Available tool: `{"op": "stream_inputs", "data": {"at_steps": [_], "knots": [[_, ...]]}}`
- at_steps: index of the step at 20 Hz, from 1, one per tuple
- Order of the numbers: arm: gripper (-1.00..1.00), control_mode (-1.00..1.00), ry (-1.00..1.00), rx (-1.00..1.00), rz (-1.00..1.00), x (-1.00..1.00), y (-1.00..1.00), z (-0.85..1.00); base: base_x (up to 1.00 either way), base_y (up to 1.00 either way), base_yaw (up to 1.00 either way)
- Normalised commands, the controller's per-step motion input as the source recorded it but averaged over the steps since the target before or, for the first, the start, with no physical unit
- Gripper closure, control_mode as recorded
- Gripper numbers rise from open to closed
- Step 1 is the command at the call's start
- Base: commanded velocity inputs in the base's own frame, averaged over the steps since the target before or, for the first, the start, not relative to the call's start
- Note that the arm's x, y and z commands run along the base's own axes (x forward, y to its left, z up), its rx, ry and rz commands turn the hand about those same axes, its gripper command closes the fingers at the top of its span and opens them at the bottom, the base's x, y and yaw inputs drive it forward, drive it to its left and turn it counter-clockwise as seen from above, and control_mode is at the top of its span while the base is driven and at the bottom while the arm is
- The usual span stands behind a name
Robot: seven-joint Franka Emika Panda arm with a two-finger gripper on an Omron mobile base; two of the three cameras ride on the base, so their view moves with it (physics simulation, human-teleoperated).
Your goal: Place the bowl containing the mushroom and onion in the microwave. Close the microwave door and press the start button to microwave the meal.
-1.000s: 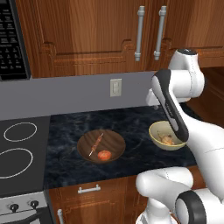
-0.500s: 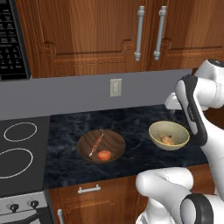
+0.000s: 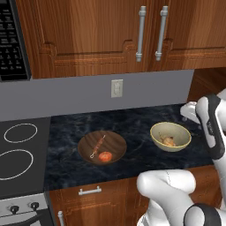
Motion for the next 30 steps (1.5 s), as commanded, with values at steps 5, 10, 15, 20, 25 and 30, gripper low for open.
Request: {"op": "stream_inputs", "data": {"at_steps": [5,10,15,20,25,30], "knots": [[-1.0,-1.0,0.03,0.19,-0.33,0.0,-0.26,-0.24,0.0,0.0,0.0],[-1.0,-1.0,0.12,0.06,-0.18,0.0,-0.13,-0.22,0.0,0.0,0.0],[-1.0,-1.0,0.16,0.0,-0.03,0.0,-0.03,-0.48,0.0,0.0,0.0],[-1.0,-1.0,0.18,0.0,0.0,0.0,-0.15,-0.59,0.0,0.0,0.0],[-1.0,-1.0,0.14,0.04,0.0,0.1,-0.15,-0.54,0.0,0.0,0.0],[-1.0,-1.0,0.07,0.03,0.0,0.26,-0.1,-0.33,0.0,0.0,0.0]]}}
